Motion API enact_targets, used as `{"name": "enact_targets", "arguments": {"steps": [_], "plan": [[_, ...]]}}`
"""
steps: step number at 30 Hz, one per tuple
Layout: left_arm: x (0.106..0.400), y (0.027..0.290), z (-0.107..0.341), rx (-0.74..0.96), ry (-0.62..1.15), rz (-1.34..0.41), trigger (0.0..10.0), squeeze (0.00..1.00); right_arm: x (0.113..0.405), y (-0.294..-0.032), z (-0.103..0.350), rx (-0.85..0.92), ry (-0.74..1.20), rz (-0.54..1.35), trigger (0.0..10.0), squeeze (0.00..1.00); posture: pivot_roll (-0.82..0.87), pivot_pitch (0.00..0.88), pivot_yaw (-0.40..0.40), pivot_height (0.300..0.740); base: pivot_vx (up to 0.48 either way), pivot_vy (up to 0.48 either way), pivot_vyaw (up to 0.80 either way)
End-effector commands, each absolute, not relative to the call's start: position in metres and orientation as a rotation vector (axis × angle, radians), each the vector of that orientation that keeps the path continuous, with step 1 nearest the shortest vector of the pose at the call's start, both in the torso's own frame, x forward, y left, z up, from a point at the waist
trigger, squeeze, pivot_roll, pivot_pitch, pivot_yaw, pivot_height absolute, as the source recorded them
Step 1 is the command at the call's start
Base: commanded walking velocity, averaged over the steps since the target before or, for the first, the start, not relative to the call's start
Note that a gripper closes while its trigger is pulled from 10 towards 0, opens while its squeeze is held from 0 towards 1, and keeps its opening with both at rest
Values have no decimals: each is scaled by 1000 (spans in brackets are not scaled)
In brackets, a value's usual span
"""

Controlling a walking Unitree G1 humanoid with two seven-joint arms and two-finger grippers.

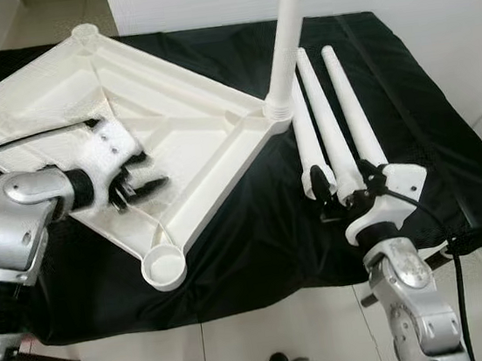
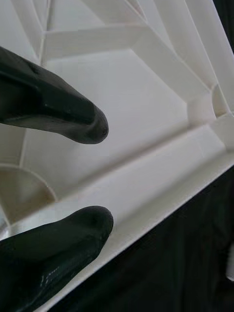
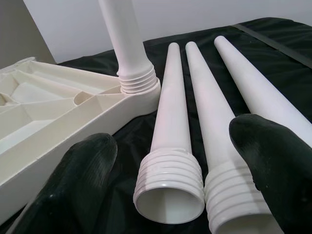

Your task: Building children table

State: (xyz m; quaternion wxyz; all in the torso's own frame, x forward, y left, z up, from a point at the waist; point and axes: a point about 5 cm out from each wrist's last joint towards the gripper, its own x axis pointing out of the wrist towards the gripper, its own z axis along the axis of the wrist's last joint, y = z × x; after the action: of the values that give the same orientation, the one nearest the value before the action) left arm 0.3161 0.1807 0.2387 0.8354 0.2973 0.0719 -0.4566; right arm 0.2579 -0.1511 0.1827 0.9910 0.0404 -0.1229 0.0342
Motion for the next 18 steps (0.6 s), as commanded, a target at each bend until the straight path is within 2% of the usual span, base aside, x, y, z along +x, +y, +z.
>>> {"name": "enact_targets", "arguments": {"steps": [1,6,15,18], "plan": [[307,178,230,639,205,-1055,10000,0,256,-153,183,78,-241,65,10000,0,36,205,-34,740,0,0,0],[303,201,211,790,359,-1051,10000,0,256,-154,182,76,-237,63,10000,0,36,205,-34,740,0,0,0],[305,231,213,889,420,-928,10000,0,255,-154,181,81,-232,61,10000,0,43,218,-33,740,0,0,0],[306,233,214,894,422,-916,10000,0,255,-154,181,80,-231,62,10000,0,46,219,-35,740,0,0,0]]}}
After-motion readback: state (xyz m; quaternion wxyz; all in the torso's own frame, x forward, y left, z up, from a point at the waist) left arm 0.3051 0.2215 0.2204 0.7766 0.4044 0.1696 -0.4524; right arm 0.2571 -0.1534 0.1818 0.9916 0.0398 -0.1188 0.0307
